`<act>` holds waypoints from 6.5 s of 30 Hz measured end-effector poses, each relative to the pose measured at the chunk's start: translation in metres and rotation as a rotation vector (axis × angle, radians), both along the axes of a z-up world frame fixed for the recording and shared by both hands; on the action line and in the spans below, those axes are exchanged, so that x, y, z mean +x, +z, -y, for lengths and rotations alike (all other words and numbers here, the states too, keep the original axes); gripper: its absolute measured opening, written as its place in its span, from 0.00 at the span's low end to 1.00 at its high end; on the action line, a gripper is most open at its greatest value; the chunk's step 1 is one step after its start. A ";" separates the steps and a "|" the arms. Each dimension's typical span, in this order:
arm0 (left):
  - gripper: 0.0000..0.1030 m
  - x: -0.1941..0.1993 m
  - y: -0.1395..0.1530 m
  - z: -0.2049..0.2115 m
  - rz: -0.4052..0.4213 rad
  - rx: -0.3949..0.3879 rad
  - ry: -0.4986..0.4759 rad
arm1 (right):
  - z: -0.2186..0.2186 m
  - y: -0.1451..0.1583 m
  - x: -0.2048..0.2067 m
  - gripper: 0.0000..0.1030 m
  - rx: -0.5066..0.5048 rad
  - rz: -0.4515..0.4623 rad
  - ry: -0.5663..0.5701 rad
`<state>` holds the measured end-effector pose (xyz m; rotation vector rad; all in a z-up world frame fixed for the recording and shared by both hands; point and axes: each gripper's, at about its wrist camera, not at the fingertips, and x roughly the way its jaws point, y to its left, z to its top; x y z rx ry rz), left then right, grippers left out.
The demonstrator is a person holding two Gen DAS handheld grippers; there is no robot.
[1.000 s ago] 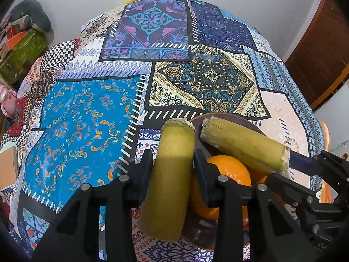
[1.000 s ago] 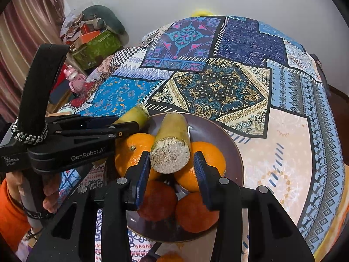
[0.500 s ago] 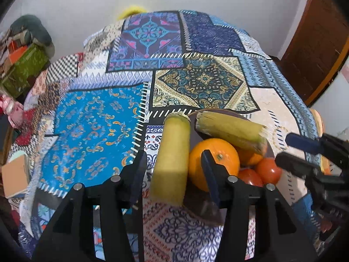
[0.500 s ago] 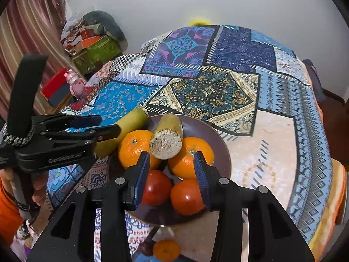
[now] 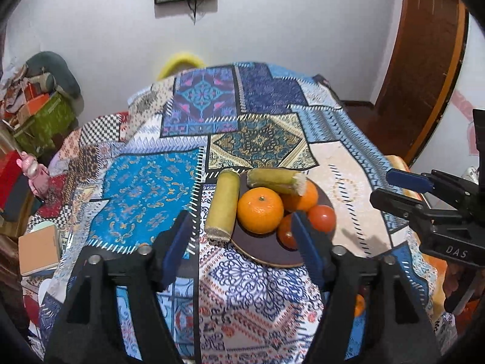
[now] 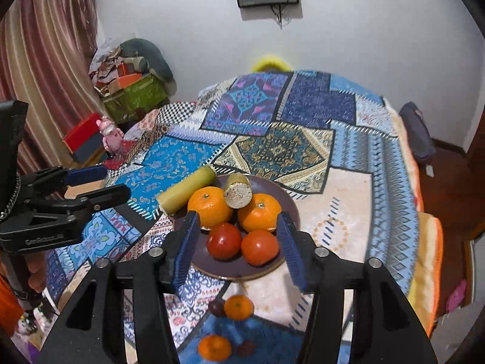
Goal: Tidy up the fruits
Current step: 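Withdraw both tools and move toward the mandarins on the quilt, then grasp a mandarin with the right tool while the left tool grasps another mandarin, then place both held mandarins on the brown plate and open both tools, then move both tools toward the dark red dates on the quilt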
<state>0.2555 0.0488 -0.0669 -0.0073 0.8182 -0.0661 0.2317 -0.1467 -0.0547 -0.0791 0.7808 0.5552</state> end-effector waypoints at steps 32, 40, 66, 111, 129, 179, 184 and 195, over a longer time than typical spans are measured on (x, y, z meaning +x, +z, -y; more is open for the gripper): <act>0.78 -0.026 -0.093 0.041 -0.132 -0.065 -0.068 | 0.008 -0.119 -0.014 0.43 -0.050 -0.257 0.023; 0.78 -0.012 -0.109 0.041 -0.155 -0.068 -0.074 | -0.001 -0.126 -0.005 0.35 -0.046 -0.265 0.033; 0.61 -0.053 -0.121 0.123 -0.241 -0.056 -0.224 | 0.062 -0.093 -0.052 0.32 0.032 -0.213 -0.061; 0.37 0.020 -0.102 0.024 -0.143 -0.055 -0.064 | -0.022 -0.093 0.011 0.32 0.007 -0.158 0.065; 0.37 0.036 -0.113 0.028 -0.168 -0.024 -0.074 | -0.030 -0.103 0.019 0.32 -0.014 -0.172 0.093; 0.46 -0.070 -0.083 0.065 -0.148 -0.039 -0.132 | 0.031 -0.096 -0.056 0.34 -0.050 -0.189 0.003; 0.46 -0.072 -0.094 0.071 -0.174 -0.043 -0.138 | 0.032 -0.109 -0.063 0.34 -0.055 -0.217 0.010; 0.46 -0.062 -0.111 0.080 -0.218 -0.057 -0.147 | 0.025 -0.124 -0.056 0.29 -0.073 -0.223 0.017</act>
